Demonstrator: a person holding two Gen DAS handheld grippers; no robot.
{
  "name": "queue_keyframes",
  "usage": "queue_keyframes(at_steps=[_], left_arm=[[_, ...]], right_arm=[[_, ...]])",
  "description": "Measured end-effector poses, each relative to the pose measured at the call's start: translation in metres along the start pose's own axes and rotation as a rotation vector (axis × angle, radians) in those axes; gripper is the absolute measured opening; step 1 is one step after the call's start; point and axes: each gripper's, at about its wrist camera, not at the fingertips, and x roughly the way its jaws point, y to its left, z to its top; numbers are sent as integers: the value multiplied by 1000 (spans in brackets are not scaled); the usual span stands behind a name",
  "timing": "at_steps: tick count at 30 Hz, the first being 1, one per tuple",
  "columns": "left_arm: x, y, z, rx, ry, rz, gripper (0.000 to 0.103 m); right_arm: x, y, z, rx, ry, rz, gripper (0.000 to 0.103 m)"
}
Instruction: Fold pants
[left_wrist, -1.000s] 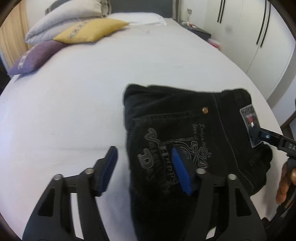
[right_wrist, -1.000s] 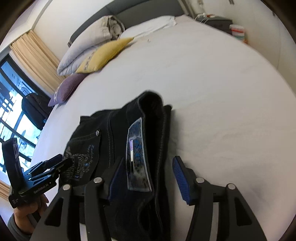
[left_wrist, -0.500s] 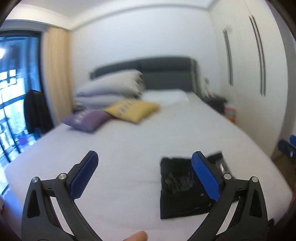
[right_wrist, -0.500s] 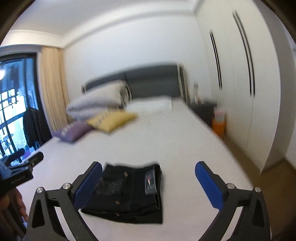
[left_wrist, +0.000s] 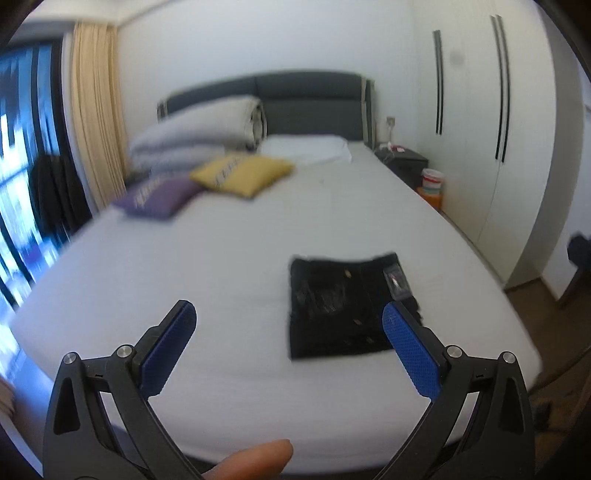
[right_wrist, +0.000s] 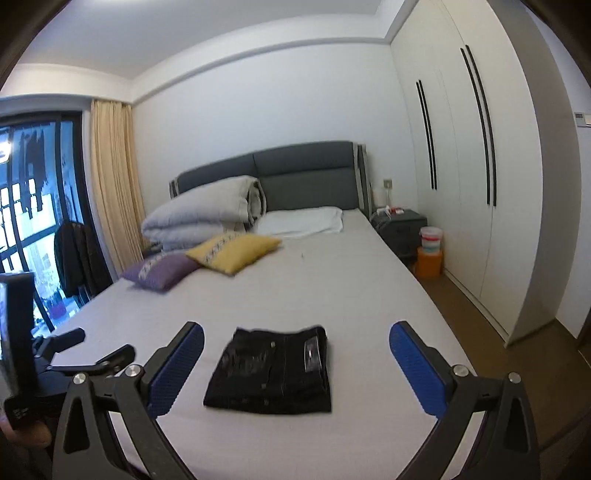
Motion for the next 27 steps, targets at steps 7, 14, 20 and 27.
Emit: queue_keyframes(at_steps=[7, 14, 20, 27], left_arm=[[22, -17, -24, -6, 105, 0, 103], [36, -23, -31, 7, 119, -8, 103], [42, -20, -33, 4, 138, -4, 103], [52, -15, -34, -5, 154, 0, 103]], right_arm=[[11, 3, -21, 3, 111, -76, 103], [33, 0, -40, 23, 240, -110, 103], [37, 3, -44, 16, 265, -109, 103], [42, 7, -47, 11, 286, -102, 103]])
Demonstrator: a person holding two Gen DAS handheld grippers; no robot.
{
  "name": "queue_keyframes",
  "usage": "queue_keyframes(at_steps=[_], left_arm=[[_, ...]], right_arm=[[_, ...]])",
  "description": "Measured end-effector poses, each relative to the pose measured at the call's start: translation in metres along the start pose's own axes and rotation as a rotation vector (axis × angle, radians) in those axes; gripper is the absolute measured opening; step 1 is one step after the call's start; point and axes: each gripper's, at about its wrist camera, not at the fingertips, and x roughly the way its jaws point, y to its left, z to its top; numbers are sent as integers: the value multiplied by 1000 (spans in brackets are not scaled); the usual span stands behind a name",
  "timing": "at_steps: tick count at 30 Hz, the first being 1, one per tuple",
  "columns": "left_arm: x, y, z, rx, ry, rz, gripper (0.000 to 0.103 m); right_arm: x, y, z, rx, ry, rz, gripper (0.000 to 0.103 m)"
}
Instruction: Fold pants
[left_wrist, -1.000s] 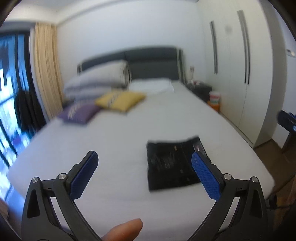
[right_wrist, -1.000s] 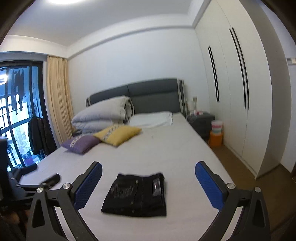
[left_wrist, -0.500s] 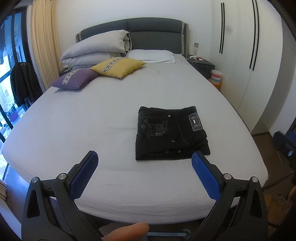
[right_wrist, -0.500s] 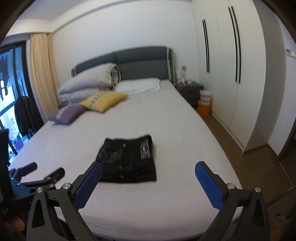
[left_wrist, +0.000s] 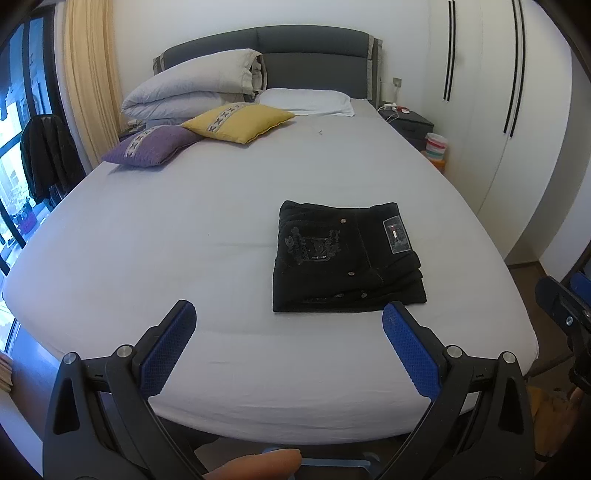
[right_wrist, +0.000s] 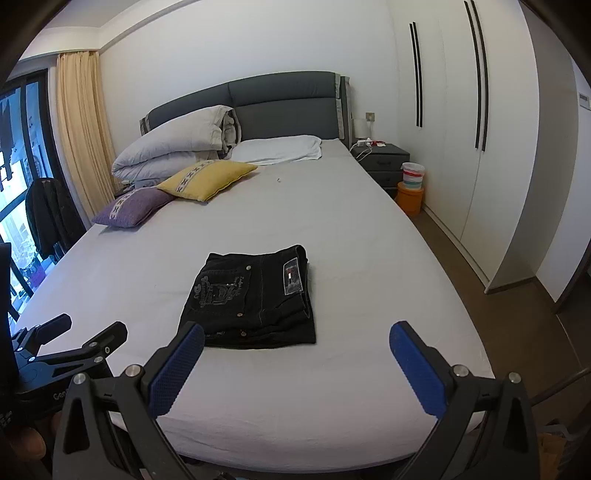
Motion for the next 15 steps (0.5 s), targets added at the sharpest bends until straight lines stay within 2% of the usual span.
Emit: queue_keyframes(at_steps=[15], left_arm=[[6, 6, 0, -18, 13, 0, 103]], right_arm=[[4, 7, 0, -12, 17, 6, 103]])
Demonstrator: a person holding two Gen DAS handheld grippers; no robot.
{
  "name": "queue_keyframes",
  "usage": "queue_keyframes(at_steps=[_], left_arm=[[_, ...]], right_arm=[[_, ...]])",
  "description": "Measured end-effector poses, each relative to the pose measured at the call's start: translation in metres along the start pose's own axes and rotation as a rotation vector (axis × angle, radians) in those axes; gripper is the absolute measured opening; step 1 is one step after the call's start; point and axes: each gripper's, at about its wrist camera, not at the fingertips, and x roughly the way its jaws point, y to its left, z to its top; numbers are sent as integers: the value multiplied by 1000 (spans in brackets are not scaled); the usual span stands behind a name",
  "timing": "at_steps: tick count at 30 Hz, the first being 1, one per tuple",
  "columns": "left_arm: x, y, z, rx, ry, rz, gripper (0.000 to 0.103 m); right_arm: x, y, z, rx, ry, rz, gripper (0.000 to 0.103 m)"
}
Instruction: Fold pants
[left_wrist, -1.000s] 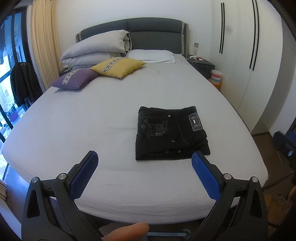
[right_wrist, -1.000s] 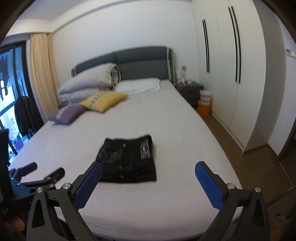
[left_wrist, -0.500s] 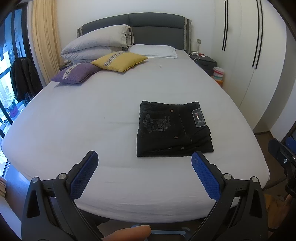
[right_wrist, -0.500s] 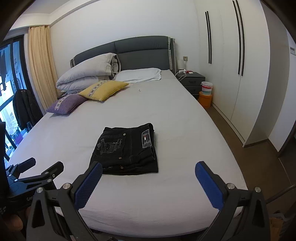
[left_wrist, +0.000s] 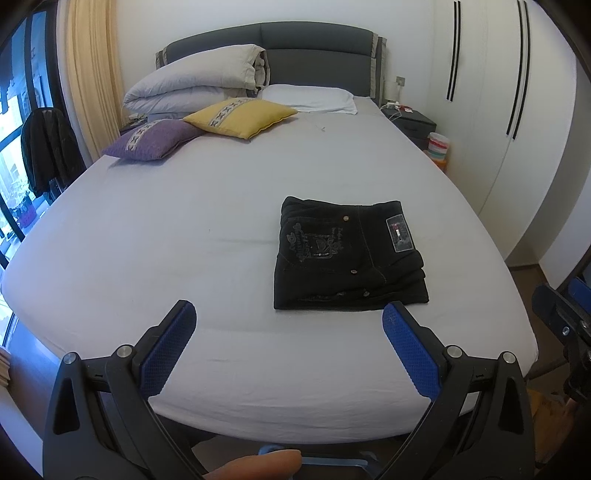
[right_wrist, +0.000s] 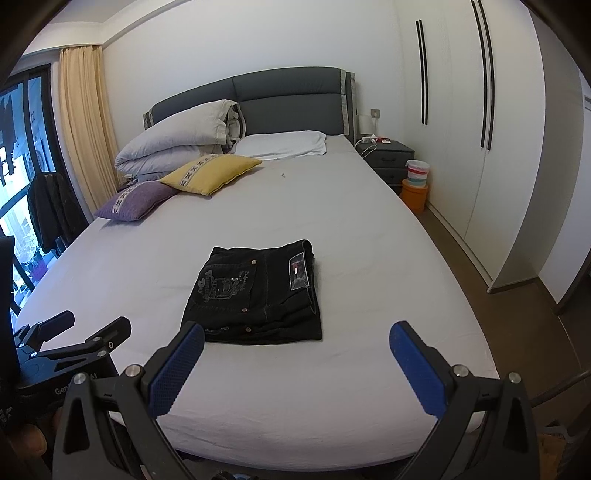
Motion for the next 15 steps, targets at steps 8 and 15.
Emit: queue_keyframes(at_steps=[8, 15], left_arm=[[2, -1, -1, 0, 2, -3, 103], [2, 0, -2, 0, 4, -5, 103]], right_arm=[[1, 1, -1, -4, 4, -1, 103], [2, 2, -2, -4, 8, -2, 103]])
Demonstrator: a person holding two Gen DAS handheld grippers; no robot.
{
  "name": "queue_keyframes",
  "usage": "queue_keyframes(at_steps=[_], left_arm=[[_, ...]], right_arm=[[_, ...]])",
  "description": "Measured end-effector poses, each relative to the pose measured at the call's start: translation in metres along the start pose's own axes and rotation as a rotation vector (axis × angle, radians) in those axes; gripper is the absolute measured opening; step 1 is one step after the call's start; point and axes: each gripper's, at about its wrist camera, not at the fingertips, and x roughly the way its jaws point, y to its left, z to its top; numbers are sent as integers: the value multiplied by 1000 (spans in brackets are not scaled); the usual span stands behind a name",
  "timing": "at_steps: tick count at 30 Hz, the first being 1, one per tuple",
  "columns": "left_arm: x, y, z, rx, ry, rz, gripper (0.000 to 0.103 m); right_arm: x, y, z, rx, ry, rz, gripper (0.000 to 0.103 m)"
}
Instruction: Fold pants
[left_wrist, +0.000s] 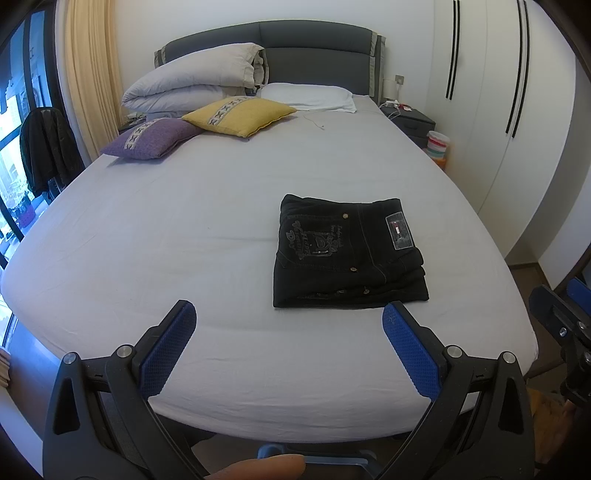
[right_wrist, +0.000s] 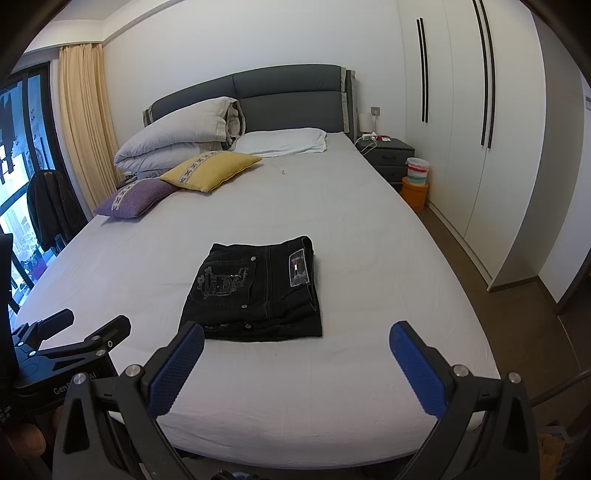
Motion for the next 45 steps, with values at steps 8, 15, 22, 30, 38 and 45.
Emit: queue_keyframes(at_steps=[8, 15, 22, 30, 38, 45], left_arm=[[1, -1, -1, 2, 2, 0, 103], [1, -1, -1, 1, 3, 2, 103], [2, -1, -3, 1, 4, 2, 103], [2, -1, -3, 0, 4, 1, 103], [1, -1, -2, 0, 4, 0, 103], [3, 0, -6, -1, 9, -2, 103]], right_arm=[[1, 1, -2, 1, 0, -1, 103], [2, 1, -5, 2, 6, -1, 103], [3, 2, -8, 0, 10, 1, 103], [4, 2, -13, -4, 15, 3, 103], [5, 2, -11, -4, 16, 3, 103], [7, -2, -14, -8, 22, 8, 103]])
